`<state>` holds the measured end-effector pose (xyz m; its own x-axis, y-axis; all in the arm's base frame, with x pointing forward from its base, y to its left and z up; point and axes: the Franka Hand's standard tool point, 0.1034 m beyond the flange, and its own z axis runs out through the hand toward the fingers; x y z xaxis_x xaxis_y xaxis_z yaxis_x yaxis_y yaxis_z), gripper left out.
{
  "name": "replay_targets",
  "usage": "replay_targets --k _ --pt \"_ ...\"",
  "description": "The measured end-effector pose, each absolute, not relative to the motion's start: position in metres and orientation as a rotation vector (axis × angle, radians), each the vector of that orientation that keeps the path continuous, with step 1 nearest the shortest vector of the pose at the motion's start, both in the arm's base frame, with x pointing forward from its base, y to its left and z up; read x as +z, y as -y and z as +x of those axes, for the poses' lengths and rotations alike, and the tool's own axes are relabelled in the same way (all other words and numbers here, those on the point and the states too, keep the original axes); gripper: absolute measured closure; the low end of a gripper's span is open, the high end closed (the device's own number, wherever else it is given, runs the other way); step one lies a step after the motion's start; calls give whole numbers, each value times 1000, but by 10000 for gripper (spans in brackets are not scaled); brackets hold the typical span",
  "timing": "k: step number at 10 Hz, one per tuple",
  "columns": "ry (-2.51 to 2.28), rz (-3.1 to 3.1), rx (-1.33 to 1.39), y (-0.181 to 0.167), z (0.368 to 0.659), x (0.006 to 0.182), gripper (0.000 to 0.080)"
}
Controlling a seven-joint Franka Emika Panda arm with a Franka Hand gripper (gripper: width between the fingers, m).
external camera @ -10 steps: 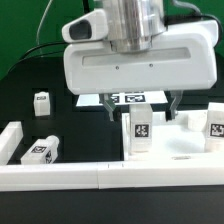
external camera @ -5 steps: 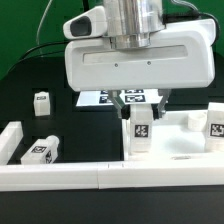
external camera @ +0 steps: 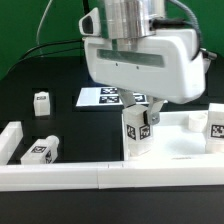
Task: Assemble square table
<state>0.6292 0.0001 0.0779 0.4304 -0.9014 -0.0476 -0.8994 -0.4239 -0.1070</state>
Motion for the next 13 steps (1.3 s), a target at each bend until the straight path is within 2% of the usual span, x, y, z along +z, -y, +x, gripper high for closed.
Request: replay_targets --k 3,6,8,9,11,13 --pt "-2104 -2153 20 -2 630 78 514" --pt "-2036 -2226 8 -2 630 78 514" --pt "-1571 -2575 -31 1 632 79 244" --pt "-1435 -2657 -31 4 630 78 170" --pt "-1324 -2715 -42 3 631 79 154" --pt "-929 -2878 -59 4 630 77 151"
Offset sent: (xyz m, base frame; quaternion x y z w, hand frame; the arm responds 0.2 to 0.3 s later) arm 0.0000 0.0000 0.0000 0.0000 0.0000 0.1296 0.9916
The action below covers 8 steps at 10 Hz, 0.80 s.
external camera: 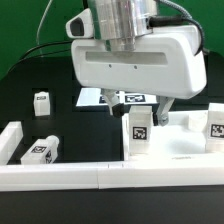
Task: Assemble square table
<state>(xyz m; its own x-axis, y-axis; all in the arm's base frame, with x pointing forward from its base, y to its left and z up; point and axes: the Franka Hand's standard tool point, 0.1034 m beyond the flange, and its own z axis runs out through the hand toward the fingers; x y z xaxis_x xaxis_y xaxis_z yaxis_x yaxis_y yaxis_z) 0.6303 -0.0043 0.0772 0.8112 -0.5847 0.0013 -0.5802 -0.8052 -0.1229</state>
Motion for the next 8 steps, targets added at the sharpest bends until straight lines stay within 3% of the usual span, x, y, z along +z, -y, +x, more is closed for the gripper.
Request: replay_targets --k 1,3,5,6,7,8 --pt "-562 -2961 -45 2 630 74 151" --pt "-499 -2971 -25 -4 628 72 151" --pt "-566 -2959 -18 -4 627 72 401" --pt "-685 -2935 -10 -2 627 71 401" --pt "-791 -2909 -3 -1 627 71 509" --pt "-866 -2887 0 -1 627 71 509"
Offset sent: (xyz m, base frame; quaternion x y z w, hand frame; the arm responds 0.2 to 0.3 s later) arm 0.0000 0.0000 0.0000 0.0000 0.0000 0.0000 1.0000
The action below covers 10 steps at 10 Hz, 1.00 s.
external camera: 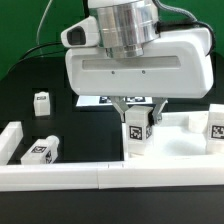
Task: Assemble square table
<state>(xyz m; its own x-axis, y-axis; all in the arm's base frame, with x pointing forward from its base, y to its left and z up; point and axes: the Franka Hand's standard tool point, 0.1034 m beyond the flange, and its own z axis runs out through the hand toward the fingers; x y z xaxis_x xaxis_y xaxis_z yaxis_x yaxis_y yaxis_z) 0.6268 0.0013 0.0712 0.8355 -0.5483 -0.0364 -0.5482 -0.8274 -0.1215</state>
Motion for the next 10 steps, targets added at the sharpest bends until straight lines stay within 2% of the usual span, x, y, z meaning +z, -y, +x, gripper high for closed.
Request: replay_targets --k 3,6,10 --pt "-1358 -2694 -17 -5 627 70 509" --pt "-1989 -2157 69 -2 632 70 511" --pt "-1999 -2136 74 -3 632 69 511"
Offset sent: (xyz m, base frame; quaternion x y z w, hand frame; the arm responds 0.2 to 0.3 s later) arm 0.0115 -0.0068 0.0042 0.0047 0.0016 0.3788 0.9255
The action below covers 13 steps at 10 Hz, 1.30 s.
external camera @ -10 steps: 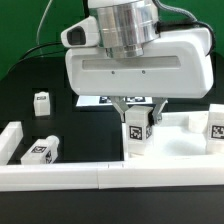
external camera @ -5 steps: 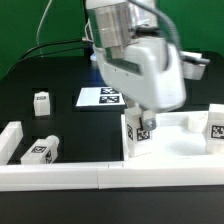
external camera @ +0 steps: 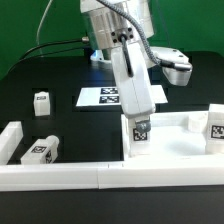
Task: Assemble square table
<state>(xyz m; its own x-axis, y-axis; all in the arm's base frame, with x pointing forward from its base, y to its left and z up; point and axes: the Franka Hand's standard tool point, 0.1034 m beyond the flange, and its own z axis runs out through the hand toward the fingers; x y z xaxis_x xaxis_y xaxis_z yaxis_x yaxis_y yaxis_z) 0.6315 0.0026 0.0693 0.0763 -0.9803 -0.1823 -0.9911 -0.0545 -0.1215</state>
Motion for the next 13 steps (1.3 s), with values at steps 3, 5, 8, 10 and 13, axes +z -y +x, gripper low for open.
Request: replay_targets --k 3,5,8,10,13 --pt "-1507 -2504 18 -4 630 69 208" --pt "-1365 -2604 -2 -6 629 68 152" --pt "-799 -2893 -107 1 635 72 151" --pt "-214 -3057 -141 -1 638 73 151" --pt "-365 -3036 -133 0 638 73 248"
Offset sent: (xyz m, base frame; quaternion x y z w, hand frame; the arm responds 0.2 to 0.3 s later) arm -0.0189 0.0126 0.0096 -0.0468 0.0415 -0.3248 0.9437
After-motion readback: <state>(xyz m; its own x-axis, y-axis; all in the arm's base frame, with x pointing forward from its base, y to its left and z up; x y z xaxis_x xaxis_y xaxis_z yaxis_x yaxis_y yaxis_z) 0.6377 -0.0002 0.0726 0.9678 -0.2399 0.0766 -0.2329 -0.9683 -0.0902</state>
